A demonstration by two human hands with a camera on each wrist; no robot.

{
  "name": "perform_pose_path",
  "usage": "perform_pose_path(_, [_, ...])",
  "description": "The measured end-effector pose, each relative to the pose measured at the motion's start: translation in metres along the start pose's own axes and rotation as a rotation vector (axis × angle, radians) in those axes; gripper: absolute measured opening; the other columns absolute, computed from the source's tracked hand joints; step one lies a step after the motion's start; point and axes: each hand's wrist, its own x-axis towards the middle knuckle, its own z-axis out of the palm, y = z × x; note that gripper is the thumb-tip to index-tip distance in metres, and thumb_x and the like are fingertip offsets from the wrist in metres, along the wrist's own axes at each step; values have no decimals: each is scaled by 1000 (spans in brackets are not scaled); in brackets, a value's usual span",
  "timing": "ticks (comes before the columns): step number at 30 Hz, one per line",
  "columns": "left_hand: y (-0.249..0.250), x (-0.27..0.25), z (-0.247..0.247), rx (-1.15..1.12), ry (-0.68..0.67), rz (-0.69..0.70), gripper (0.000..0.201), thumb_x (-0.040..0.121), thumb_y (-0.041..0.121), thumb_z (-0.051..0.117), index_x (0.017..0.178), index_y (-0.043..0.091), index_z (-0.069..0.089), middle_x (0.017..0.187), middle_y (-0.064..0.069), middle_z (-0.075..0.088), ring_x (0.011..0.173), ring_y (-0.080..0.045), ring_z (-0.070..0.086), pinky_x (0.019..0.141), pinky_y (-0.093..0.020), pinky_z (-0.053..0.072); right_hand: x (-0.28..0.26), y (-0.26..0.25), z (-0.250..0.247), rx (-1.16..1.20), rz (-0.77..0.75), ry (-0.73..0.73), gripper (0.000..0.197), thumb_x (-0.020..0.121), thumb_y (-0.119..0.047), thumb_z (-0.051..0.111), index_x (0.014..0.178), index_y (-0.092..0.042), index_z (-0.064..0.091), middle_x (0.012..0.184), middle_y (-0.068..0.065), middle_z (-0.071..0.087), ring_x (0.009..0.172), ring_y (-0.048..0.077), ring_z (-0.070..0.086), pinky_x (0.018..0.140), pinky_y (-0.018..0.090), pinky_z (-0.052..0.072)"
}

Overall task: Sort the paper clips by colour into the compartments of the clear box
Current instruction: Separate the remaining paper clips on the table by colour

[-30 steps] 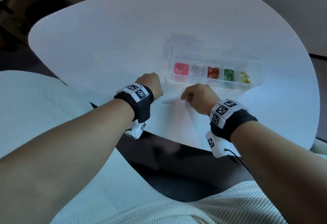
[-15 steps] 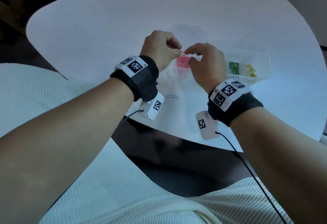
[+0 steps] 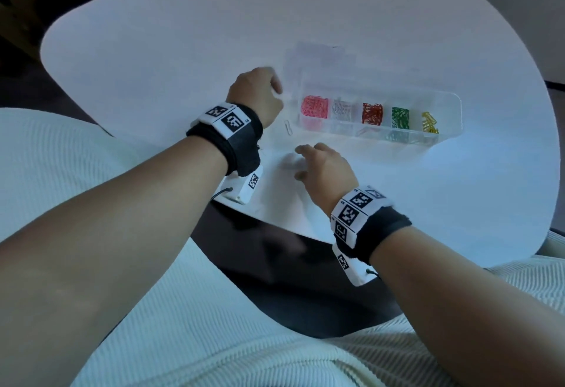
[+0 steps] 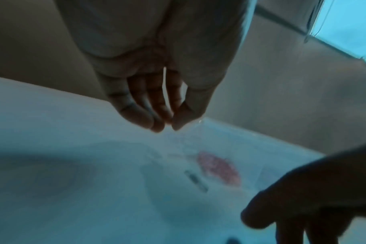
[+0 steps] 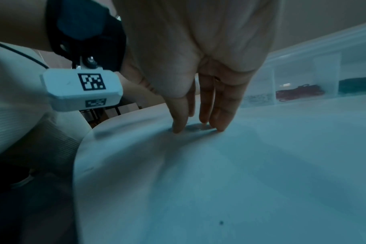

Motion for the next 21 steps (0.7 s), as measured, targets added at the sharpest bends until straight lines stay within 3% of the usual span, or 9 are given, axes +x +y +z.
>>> perform_pose_path(3, [-26,-3,15,100,-156,-52,27,84,10,62,108,20,65,111,-2,64,96,-21,60,82,-26,46,6,-7,1,-107,-86,-38,29,91,-8,60,119,-10,65,109,12,60,101,32,56,80,37,50])
perform_pose_path(6, [-39,-13,31,57,-247,72,47,86,9,63,131,16,57,125,-5,51,109,-20,53,90,-17,34,9,-8,0,-175,-110,-72,26,86,1,55,104,-9,71,98,10,61,91,31,59,71,34,49])
perform_pose_path(8, [-39,-16,36,59,-291,148,50,86,12,66,134,16,55,130,-5,48,116,-19,49,93,-13,28,11,-5,-1,-178,-95,-89,23,83,2,53,95,-8,71,92,11,65,83,33,62,70,34,50])
perform_pose_path(12, [-35,-15,37,115,-288,166,41,87,20,67,127,14,62,125,-7,54,116,-22,51,96,-20,33,11,-3,-1,-180,-48,-92,16,86,-3,53,88,-5,69,82,13,64,76,35,62,65,36,49])
perform_pose_path(14, [-33,-17,36,136,-228,148,29,87,20,65,114,9,69,112,-10,62,108,-26,57,91,-28,42,9,-7,-4,-214,-35,-113,10,86,-2,53,84,-3,63,75,11,54,73,34,58,60,33,41])
perform_pose_path(17, [-28,-19,33,154,-176,73,20,87,20,64,102,9,72,101,-7,69,98,-27,62,81,-28,47,5,-12,-12,-235,-4,-152,8,87,-4,53,80,-6,51,75,12,45,70,31,47,62,33,35])
perform_pose_path(21, [-25,-21,33,262,-196,39,15,84,11,58,92,9,71,98,-10,68,89,-30,63,72,-29,48,5,-7,-13,-162,71,-114,9,86,-7,55,89,-2,60,79,14,53,80,35,60,63,33,40])
